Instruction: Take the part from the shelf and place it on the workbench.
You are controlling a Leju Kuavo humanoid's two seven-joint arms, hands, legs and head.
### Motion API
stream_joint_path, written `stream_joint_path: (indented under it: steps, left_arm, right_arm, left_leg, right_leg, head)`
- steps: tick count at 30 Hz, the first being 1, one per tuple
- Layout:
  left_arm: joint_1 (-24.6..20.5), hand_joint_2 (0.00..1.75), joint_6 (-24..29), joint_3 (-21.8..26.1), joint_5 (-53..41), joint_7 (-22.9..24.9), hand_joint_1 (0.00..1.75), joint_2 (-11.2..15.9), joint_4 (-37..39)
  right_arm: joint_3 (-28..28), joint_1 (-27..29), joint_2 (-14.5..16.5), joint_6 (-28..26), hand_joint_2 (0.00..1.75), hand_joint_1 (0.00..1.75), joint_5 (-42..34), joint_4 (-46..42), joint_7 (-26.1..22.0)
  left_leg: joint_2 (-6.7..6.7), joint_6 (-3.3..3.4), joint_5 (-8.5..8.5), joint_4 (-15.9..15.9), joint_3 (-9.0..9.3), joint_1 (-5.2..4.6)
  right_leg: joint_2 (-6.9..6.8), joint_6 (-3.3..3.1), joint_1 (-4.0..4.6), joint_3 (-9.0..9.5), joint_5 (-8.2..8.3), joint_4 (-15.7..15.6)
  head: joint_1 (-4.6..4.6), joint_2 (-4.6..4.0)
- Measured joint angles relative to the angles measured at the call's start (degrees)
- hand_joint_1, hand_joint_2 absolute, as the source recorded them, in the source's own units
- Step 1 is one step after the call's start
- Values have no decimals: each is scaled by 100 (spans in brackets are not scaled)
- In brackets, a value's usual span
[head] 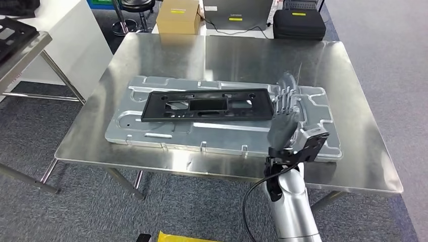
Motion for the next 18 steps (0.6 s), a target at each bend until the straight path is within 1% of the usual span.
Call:
stream_joint_path:
  steps: [1, 2, 3, 4, 5, 6, 7, 8, 10, 11, 12, 13, 14, 15, 16, 17, 18]
  left_arm:
    - [4, 0, 2, 7, 9, -4, 0, 8, 0]
    - [7, 0, 5, 11, 16, -8, 0, 17, 0]
    - [10, 0, 9, 14, 20, -11, 0, 26, 0]
    - [10, 0, 12, 15, 22, -16, 0, 35, 0]
    - [4, 0, 15, 16, 23, -22, 0, 42, 0]
    - [-5, 0, 16, 16, 23, -26, 0, 47, 0]
    - [-14, 0, 17, 17, 23, -31, 0, 50, 0]
    - [-16, 0, 19, 17, 24, -34, 0, 52, 0]
    - [5, 0, 20, 17, 25, -37, 0, 56, 0]
    - [16, 0, 21, 17, 26, -36, 0, 58, 0]
    - [20, 0, 21, 17, 26, -31, 0, 59, 0]
    - [20, 0, 21, 16, 23, -27, 0, 61, 0]
    - [15, 0, 21, 16, 20, -22, 0, 63, 0]
    - [13, 0, 20, 16, 16, -16, 0, 67, 0]
    - [14, 0, 19, 16, 14, -12, 0, 70, 0]
    - [14, 0, 18, 16, 14, -8, 0, 73, 0]
    - [15, 0, 17, 16, 14, -4, 0, 76, 0]
  right_arm:
    - [60, 81, -11, -22, 0, 0, -7, 3, 7]
    - [111, 152, -22, -40, 0, 0, -13, 10, 14]
    - [156, 215, -33, -57, 0, 0, -21, 21, 19]
    - [192, 276, -44, -72, 0, 0, -28, 37, 20]
    - [225, 336, -55, -81, 0, 0, -32, 55, 14]
    - [255, 399, -64, -85, 0, 0, -35, 75, 7]
    - [279, 454, -72, -84, 0, 0, -35, 97, -1]
    - [302, 501, -79, -82, 0, 0, -34, 124, -5]
    - [330, 580, -92, -86, 0, 0, -33, 197, -9]
    - [338, 616, -100, -105, 0, 0, -33, 249, -10]
    - [341, 652, -109, -137, 0, 0, -33, 316, -8]
    - [341, 684, -119, -182, 0, 0, -34, 397, -7]
    - [338, 709, -128, -232, 0, 0, -34, 485, -6]
    - [336, 734, -134, -280, 0, 0, -35, 571, -4]
    - [335, 760, -138, -325, 0, 0, -34, 650, -5]
    - [333, 786, -141, -365, 0, 0, -32, 713, -5]
    - [331, 809, -144, -393, 0, 0, -29, 771, -6]
  left_leg:
    - [0, -17, -190, 316, -69, 11]
    - [1, -32, -290, 493, -65, 19]
    - [1, -43, -285, 457, 48, 28]
    - [3, -50, -199, 207, 270, 36]
    - [4, -53, -85, -208, 578, 45]
    - [2, -42, 7, -594, 832, 36]
    - [-5, -17, 81, -877, 1001, 25]
    - [-12, 16, 117, -1022, 1072, 12]
    - [-21, 104, 202, -1027, 1018, -15]
    - [-8, 147, 261, -1028, 985, -14]
    - [4, 191, 332, -1035, 942, -14]
    - [17, 234, 411, -1045, 879, -10]
    - [29, 268, 486, -1047, 806, -9]
    - [31, 291, 555, -1044, 724, -19]
    - [34, 304, 621, -1040, 636, -30]
    - [37, 307, 685, -1034, 545, -43]
    - [39, 306, 748, -1024, 451, -56]
  right_leg:
    - [-7, -3, 2, -58, 43, 3]
    - [-13, 1, 3, -123, 91, 6]
    - [-16, 9, 0, -191, 143, 10]
    - [-17, 24, -5, -260, 198, 15]
    - [-15, 46, -10, -320, 254, 23]
    - [-13, 78, -8, -368, 311, 25]
    - [-12, 116, -6, -399, 364, 26]
    - [-12, 157, -2, -415, 416, 20]
    - [-11, 235, -7, -415, 525, -25]
    - [-6, 267, -17, -427, 539, -35]
    - [-1, 293, -28, -462, 456, 3]
    - [4, 315, -39, -526, 244, 147]
    - [7, 330, -48, -607, -69, 406]
    - [7, 345, -50, -691, -407, 758]
    - [8, 357, -52, -752, -675, 1139]
    - [8, 364, -51, -767, -800, 1446]
    - [9, 363, -51, -709, -788, 1611]
  head:
    - [-4, 0]
    - [-5, 0]
    - [-5, 0]
    - [-5, 0]
    - [-7, 0]
    - [-7, 0]
    - [-3, 0]
    - [0, 0]
    - [4, 0]
    - [3, 0]
    - [2, 0]
    - [6, 0]
    - [10, 0]
    - [13, 0]
    - [17, 0]
    - [19, 0]
    - [18, 0]
